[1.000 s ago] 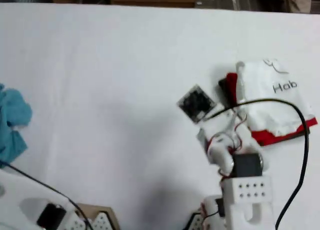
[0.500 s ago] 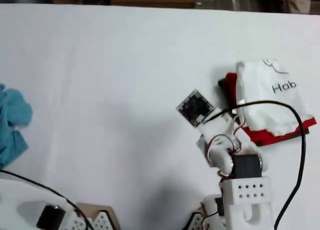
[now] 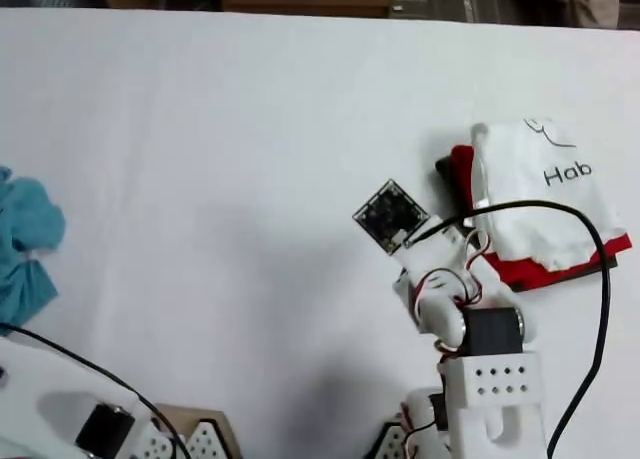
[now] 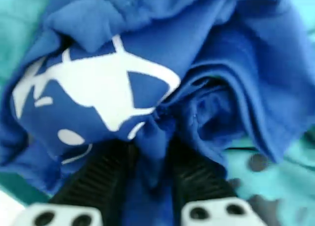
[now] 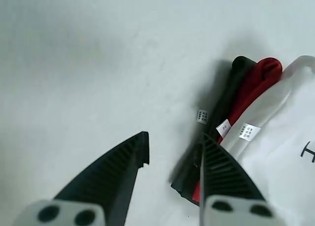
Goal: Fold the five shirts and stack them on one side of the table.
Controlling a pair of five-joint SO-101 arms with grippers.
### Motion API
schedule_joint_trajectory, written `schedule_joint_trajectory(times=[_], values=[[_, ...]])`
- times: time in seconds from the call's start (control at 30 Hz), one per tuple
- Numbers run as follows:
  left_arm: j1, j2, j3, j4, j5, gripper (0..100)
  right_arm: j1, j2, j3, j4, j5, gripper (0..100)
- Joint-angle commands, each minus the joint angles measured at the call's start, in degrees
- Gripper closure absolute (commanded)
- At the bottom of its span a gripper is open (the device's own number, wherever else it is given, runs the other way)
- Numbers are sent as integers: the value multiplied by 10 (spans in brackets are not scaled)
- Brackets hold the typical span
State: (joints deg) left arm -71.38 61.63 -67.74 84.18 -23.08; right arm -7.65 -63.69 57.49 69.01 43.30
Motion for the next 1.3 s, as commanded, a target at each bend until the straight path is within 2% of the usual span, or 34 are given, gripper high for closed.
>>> schedule_joint_trajectory(times=[0.0,0.07,0.17,0.27,0.37,0.57,0.7,0.8,0.9,1.03,1.13,1.27], values=[[90,-62,-141,124,33,980,5,-12,-5,-2,0,835],[163,-99,-218,192,43,980,7,-12,-5,-11,0,835],[242,-188,-263,183,87,980,44,-12,-5,-41,-4,835],[329,-289,-245,183,92,980,109,-8,-5,-84,-4,835],[427,-395,-171,183,105,980,173,-7,-3,-122,-4,835],[604,-573,160,183,153,980,244,-10,-4,-130,-15,835],[672,-670,439,182,153,980,293,-7,-4,-133,-62,834],[724,-702,636,177,137,976,298,-7,-4,-132,-61,834],[775,-704,759,177,92,877,295,-11,-6,-131,-61,835],[776,-709,794,178,44,678,248,-7,-6,-113,-61,835],[718,-722,746,179,35,678,169,-7,-3,-73,-60,835],[586,-757,648,178,13,686,46,4,3,-50,-60,836]])
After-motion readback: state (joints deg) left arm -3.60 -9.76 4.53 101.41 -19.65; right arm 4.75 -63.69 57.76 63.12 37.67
